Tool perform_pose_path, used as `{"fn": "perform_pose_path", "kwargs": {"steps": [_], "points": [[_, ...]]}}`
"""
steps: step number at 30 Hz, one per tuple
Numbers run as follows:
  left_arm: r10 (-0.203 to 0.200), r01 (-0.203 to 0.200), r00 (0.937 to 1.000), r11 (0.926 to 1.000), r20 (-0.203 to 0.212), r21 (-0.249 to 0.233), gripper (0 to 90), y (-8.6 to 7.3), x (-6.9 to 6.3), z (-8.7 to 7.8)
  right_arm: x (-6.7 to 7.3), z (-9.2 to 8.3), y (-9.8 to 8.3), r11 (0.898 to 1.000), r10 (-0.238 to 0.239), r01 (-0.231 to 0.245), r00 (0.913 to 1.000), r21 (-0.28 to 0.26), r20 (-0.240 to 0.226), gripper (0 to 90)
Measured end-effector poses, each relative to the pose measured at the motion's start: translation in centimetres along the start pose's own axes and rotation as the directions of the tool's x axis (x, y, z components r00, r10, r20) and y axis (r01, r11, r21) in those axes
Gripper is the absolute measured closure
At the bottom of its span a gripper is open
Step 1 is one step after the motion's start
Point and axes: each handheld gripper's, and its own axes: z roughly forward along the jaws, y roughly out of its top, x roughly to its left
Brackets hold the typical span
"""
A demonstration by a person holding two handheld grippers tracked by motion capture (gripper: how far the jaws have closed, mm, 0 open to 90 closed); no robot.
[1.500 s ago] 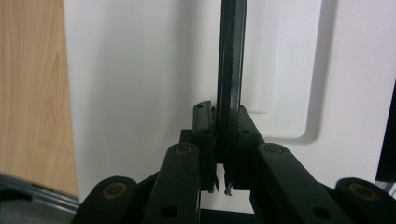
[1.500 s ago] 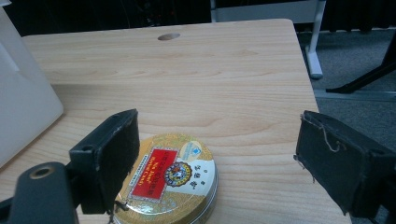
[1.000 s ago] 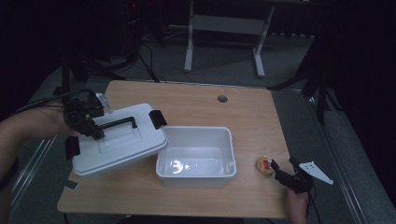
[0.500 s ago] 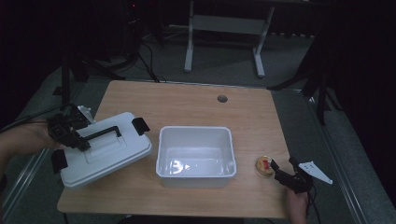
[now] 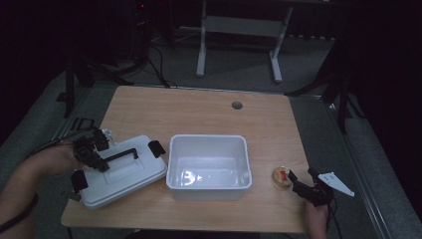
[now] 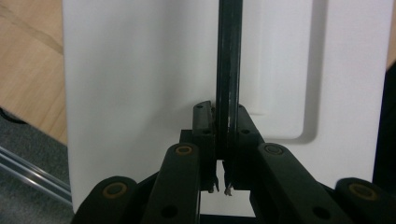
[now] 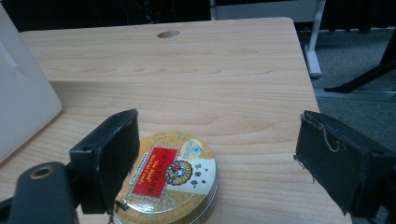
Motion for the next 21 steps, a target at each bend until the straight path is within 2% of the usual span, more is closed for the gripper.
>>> {"fn": "perform_pose_path", "kwargs": {"steps": [4,5,7,9,10,11,14,17,21], "points": [[0.003,-0.003,0.9998,0.9999,0.019,0.015,83.7,0.2,0.1,1.6,0.0,0.0,0.0,1.0,0.002,-0.002,1.0,-0.001,-0.002,13.3],[0.003,-0.003,0.9999,0.9999,0.011,0.012,83.8,0.2,0.1,1.9,0.0,0.0,0.0,1.0,0.002,-0.002,1.0,-0.001,-0.002,13.3],[-0.003,0.003,0.9997,0.9999,0.023,0.015,83.7,0.2,0.1,2.4,0.0,0.0,0.0,1.0,0.0,0.0,1.0,-0.002,-0.002,13.3],[-0.001,0.001,0.9988,0.9999,0.049,0.014,83.7,0.2,0.2,3.6,0.0,0.0,0.0,1.0,-0.001,0.001,1.0,-0.002,-0.003,13.3],[0.006,-0.007,0.9989,0.9999,0.046,0.013,83.7,0.1,0.1,4.0,0.0,0.0,0.0,1.0,0.001,-0.001,1.0,-0.002,-0.003,13.3],[-0.004,0.004,0.9986,1.0,0.053,0.004,83.7,0.1,0.1,4.3,0.0,0.0,0.0,1.0,0.002,-0.002,1.0,-0.003,-0.004,13.3],[-0.01,0.01,0.9973,0.9999,0.073,-0.004,83.6,0.0,0.1,5.1,0.0,0.0,0.0,1.0,0.003,-0.003,1.0,-0.003,-0.004,13.3],[-0.008,0.007,0.9967,0.9998,0.081,0.017,83.6,-0.1,0.1,6.1,0.0,0.0,0.0,1.0,0.002,-0.002,1.0,-0.002,-0.004,13.3],[-0.014,0.014,0.9958,0.9999,0.09,-0.001,83.5,-0.3,0.2,6.0,0.0,0.0,0.0,1.0,0.004,-0.004,1.0,-0.002,-0.003,13.3]]}}
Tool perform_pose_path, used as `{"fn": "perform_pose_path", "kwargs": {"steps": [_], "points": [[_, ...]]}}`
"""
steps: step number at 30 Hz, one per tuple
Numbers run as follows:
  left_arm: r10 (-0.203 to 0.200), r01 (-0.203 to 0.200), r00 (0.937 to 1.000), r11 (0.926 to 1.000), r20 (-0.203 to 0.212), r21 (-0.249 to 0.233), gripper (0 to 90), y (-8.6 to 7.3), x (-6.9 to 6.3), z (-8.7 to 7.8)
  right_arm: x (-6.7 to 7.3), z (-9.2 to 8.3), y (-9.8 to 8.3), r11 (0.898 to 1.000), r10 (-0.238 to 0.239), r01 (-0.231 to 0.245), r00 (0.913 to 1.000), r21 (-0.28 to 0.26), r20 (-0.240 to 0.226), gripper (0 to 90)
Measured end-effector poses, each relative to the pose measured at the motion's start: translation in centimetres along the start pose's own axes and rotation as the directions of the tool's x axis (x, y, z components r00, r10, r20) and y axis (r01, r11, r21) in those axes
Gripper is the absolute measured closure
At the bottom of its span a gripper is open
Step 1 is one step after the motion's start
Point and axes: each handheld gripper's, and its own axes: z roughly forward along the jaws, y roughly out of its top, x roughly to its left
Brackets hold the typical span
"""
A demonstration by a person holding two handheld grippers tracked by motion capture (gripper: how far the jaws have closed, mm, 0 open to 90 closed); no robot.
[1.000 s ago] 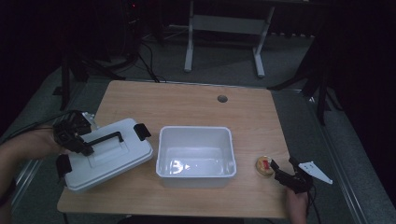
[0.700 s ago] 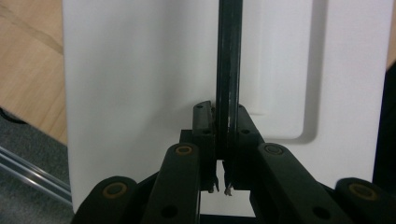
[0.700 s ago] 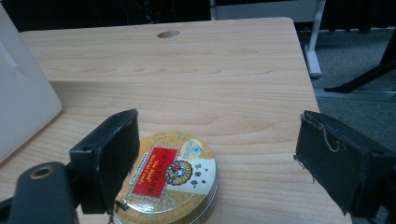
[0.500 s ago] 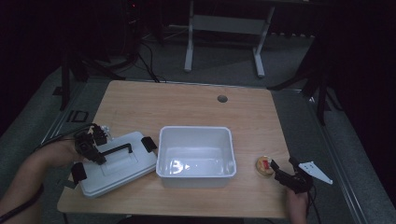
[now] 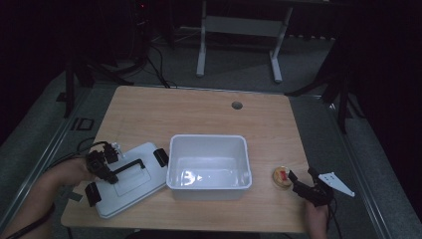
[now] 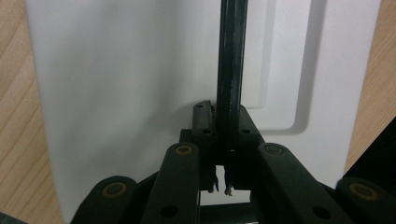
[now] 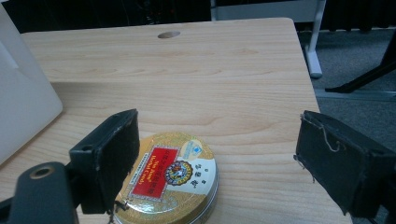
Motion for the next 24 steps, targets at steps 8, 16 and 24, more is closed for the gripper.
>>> {"fn": "perform_pose_path", "kwargs": {"steps": [8,16,24], "points": [[-0.031,0.032,0.9989,0.9986,0.036,-0.041,76.2,-0.4,0.4,-0.1,-0.1,0.1,0.1,1.0,0.006,-0.006,1.0,0.02,-0.007,13.3],[-0.081,0.084,0.9961,0.9932,0.035,-0.081,42.7,-0.5,0.8,-0.2,-0.4,0.4,0.4,0.995,-0.003,0.01,0.9977,0.104,-0.067,13.3],[-0.091,0.095,0.9946,0.9914,0.05,-0.09,31.1,-0.6,1.1,-0.2,-0.5,0.9,1.2,0.959,-0.069,0.116,0.9802,0.259,-0.186,13.3]]}}
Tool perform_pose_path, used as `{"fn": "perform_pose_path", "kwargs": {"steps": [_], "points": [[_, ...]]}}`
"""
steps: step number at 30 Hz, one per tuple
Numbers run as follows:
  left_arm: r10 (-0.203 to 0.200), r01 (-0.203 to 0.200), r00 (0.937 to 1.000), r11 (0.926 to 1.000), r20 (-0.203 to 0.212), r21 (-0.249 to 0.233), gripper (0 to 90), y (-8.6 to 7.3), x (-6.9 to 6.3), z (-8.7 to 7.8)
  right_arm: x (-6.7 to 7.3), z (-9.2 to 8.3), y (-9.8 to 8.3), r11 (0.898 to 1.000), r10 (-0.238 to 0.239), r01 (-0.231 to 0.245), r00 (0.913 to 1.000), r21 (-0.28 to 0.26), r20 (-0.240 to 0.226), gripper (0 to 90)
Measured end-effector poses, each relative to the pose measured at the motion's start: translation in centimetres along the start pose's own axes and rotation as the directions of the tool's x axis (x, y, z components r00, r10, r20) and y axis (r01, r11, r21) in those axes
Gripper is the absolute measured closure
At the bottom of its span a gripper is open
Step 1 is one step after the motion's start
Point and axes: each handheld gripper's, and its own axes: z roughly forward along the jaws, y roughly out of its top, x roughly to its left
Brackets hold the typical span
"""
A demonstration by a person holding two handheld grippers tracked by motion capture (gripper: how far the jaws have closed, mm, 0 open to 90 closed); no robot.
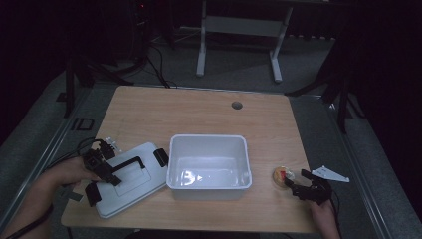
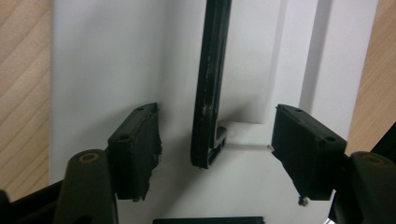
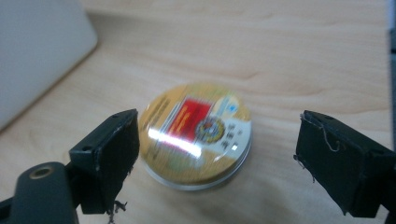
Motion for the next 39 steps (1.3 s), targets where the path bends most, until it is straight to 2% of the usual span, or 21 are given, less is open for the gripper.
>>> {"fn": "perform_pose_path", "kwargs": {"steps": [3,7,10,13,16,21,26,30,33,35,36,37,39], "points": [[0.006,-0.006,1.0,1.0,0.002,-0.001,30.1,0.0,-0.1,-0.1,-0.2,0.0,0.2,0.998,-0.019,0.021,0.9994,0.058,-0.027,13.2],[0.007,-0.007,1.0,0.9999,0.0,0.014,30.1,0.1,-0.1,0.0,-0.6,-0.1,0.6,0.991,-0.049,0.057,0.997,0.125,-0.06,13.2],[-0.001,0.001,1.0,0.9998,0.003,0.018,30.1,0.1,-0.1,-0.1,-0.7,-0.1,0.8,0.976,-0.083,0.101,0.9916,0.193,-0.099,13.2],[-0.003,0.004,1.0,0.9998,-0.004,0.022,30.1,0.0,-0.1,-0.3,-0.9,0.0,1.0,0.957,-0.108,0.139,0.9852,0.254,-0.133,13.3],[-0.001,0.001,1.0,0.9995,-0.002,0.031,30.1,0.0,-0.2,-0.4,-0.7,0.0,1.3,0.926,-0.159,0.198,0.9765,0.321,-0.146,14.0],[0.012,-0.011,0.9999,0.999,-0.01,0.043,30.1,0.0,-0.3,-0.5,-0.6,0.2,1.9,0.885,-0.178,0.247,0.9631,0.394,-0.202,13.4],[0.013,-0.013,0.9998,0.9986,-0.016,0.051,30.1,0.1,-0.5,-0.5,-0.4,0.5,2.6,0.822,-0.226,0.314,0.9457,0.475,-0.233,12.7],[0.02,-0.019,0.9997,0.9979,-0.015,0.062,30.1,0.0,-0.6,-0.4,-0.2,0.6,3.1,0.784,-0.235,0.349,0.9322,0.514,-0.275,12.7],[0.021,-0.02,0.9996,0.9978,-0.017,0.063,30.1,0.0,-0.6,-0.5,-0.2,0.6,3.5,0.744,-0.26,0.396,0.9136,0.538,-0.312,12.8],[0.022,-0.021,0.9995,0.9983,-0.024,0.055,30.2,0.0,-0.6,-0.6,-0.1,0.6,3.8,0.706,-0.299,0.438,0.8967,0.556,-0.326,13.4],[0.02,-0.019,0.9996,0.9984,-0.022,0.053,30.2,0.0,-0.6,-0.6,-0.1,0.6,4.0,0.683,-0.314,0.457,0.8879,0.569,-0.336,13.4],[0.021,-0.019,0.9994,0.9982,-0.029,0.056,30.2,-0.1,-0.6,-0.6,-0.1,0.6,4.1,0.659,-0.336,0.476,0.8792,0.583,-0.338,13.6],[0.021,-0.019,0.9993,0.9977,-0.03,0.066,30.2,-0.1,-0.7,-0.6,0.0,0.8,4.5,0.606,-0.36,0.495,0.8689,0.623,-0.34,13.9]]}}
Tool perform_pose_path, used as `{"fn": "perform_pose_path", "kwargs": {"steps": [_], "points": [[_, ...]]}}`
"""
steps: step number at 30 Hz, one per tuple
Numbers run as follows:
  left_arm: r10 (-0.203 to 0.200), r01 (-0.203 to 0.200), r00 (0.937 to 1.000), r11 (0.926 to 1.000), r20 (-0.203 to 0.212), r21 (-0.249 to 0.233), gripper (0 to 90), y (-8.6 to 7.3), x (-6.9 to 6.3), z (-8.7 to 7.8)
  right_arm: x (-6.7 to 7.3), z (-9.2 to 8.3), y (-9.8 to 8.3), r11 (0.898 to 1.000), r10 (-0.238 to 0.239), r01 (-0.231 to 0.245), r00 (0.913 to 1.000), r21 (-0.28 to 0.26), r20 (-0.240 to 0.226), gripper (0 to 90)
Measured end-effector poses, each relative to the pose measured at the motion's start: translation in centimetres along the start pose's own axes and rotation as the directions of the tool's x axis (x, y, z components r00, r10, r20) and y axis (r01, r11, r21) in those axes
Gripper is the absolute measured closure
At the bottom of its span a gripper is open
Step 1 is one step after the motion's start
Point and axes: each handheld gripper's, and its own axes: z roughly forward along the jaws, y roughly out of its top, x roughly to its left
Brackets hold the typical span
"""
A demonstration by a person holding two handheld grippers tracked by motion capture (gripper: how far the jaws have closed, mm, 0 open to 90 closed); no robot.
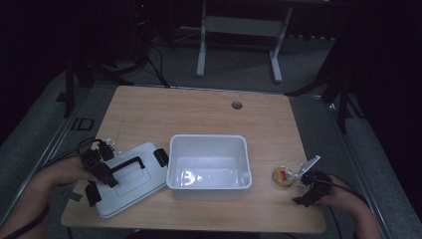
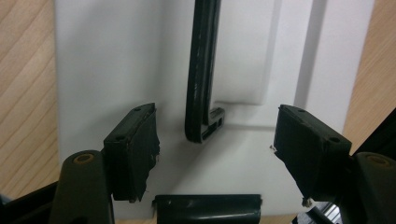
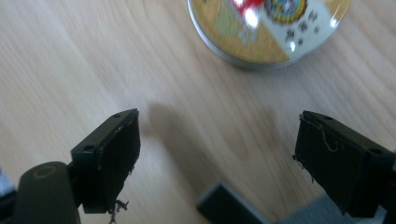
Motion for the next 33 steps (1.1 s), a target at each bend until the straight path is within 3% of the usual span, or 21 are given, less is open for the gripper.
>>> {"fn": "perform_pose_path", "kwargs": {"steps": [3,6,11,26,33], "points": [[0.006,-0.006,1.0,0.9999,-0.007,0.014,30.2,0.0,-0.1,0.0,-0.2,-0.4,0.6,0.997,-0.023,0.024,0.9997,0.07,-0.008,14.0],[0.007,-0.007,1.0,0.9999,-0.007,0.008,30.2,-0.1,-0.1,-0.1,-0.6,-1.0,1.2,0.993,-0.043,0.047,0.9984,0.105,-0.035,14.0],[0.005,-0.005,1.0,0.9999,-0.007,0.012,30.2,-0.1,-0.2,-0.2,-1.2,-1.4,2.5,0.985,-0.072,0.074,0.9972,0.157,-0.023,13.7],[0.014,-0.014,0.9998,0.9997,-0.011,0.022,30.2,0.2,-0.3,-0.1,-2.0,-0.1,6.2,0.973,-0.139,0.138,0.9902,0.184,-0.004,13.5],[0.015,-0.014,0.9999,0.9996,-0.007,0.024,30.2,0.2,-0.2,-0.1,-1.8,0.9,7.5,0.962,-0.196,0.195,0.9805,0.193,-0.01,13.6]]}}
